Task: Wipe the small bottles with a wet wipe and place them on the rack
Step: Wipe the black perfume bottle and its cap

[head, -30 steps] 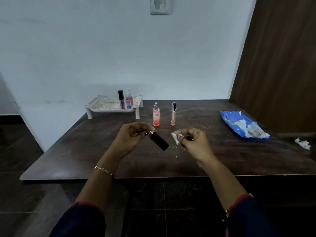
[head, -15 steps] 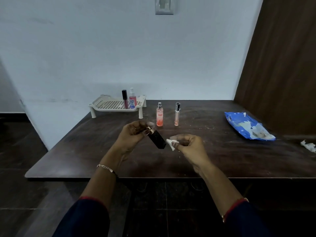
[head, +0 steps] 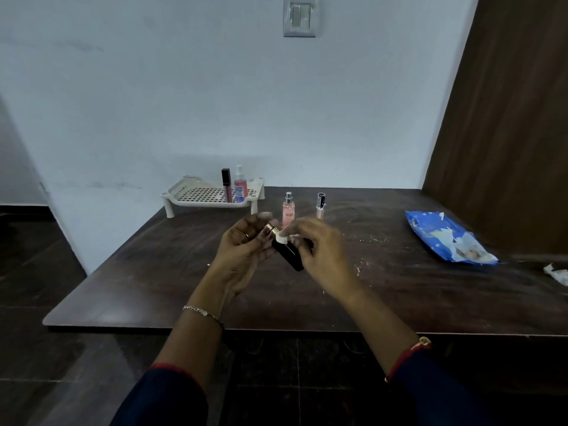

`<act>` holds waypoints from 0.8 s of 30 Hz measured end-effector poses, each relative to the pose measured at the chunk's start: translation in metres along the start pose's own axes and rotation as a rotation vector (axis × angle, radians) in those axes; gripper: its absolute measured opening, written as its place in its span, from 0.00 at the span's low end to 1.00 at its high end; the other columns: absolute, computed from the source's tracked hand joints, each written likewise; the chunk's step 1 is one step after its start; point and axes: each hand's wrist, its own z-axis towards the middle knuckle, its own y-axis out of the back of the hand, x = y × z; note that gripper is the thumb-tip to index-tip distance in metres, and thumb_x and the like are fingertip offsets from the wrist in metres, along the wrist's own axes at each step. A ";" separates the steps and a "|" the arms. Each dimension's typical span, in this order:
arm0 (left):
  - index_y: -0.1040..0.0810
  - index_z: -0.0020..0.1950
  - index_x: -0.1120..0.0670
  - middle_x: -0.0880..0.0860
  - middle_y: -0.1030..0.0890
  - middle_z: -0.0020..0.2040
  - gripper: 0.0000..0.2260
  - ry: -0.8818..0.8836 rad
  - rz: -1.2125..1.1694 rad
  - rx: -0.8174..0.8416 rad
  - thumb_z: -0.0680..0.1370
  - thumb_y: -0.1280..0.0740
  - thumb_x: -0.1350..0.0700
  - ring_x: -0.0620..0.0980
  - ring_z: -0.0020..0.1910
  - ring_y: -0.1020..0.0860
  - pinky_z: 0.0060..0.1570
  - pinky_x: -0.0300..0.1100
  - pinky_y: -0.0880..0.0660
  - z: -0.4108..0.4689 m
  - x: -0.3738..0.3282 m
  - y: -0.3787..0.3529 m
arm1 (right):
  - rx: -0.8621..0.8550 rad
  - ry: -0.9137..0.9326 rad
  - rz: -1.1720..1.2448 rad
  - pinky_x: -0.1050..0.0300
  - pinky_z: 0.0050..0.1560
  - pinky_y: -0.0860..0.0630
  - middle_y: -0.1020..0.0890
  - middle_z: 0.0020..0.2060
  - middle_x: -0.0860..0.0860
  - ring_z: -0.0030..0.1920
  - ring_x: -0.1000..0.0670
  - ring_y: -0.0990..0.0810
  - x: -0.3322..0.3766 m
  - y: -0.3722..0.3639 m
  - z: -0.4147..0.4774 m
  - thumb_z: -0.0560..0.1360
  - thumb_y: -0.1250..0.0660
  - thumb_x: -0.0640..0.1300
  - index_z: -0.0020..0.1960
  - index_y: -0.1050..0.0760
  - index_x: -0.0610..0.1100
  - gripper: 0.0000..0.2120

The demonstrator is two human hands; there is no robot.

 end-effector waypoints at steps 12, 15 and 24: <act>0.20 0.53 0.56 0.53 0.16 0.48 0.12 0.016 -0.154 -0.039 0.71 0.34 0.66 0.49 0.49 0.17 0.46 0.46 0.20 0.003 0.011 0.001 | 0.062 0.070 -0.178 0.64 0.48 0.26 0.19 0.47 0.53 0.47 0.55 0.22 0.010 0.008 -0.011 0.71 0.33 0.30 0.47 0.18 0.45 0.12; 0.21 0.54 0.56 0.52 0.16 0.47 0.13 0.026 -0.156 -0.060 0.70 0.33 0.65 0.48 0.47 0.17 0.44 0.44 0.20 0.005 0.012 -0.007 | 0.051 0.140 -0.281 0.61 0.46 0.25 0.18 0.48 0.52 0.46 0.51 0.21 0.022 0.003 0.001 0.71 0.32 0.32 0.47 0.19 0.44 0.10; 0.21 0.53 0.57 0.53 0.16 0.47 0.13 0.031 -0.219 -0.058 0.71 0.34 0.66 0.51 0.50 0.17 0.46 0.46 0.20 0.006 0.012 0.009 | 0.076 0.164 -0.261 0.61 0.50 0.25 0.18 0.47 0.52 0.49 0.54 0.22 -0.005 0.011 -0.044 0.69 0.36 0.29 0.48 0.18 0.42 0.13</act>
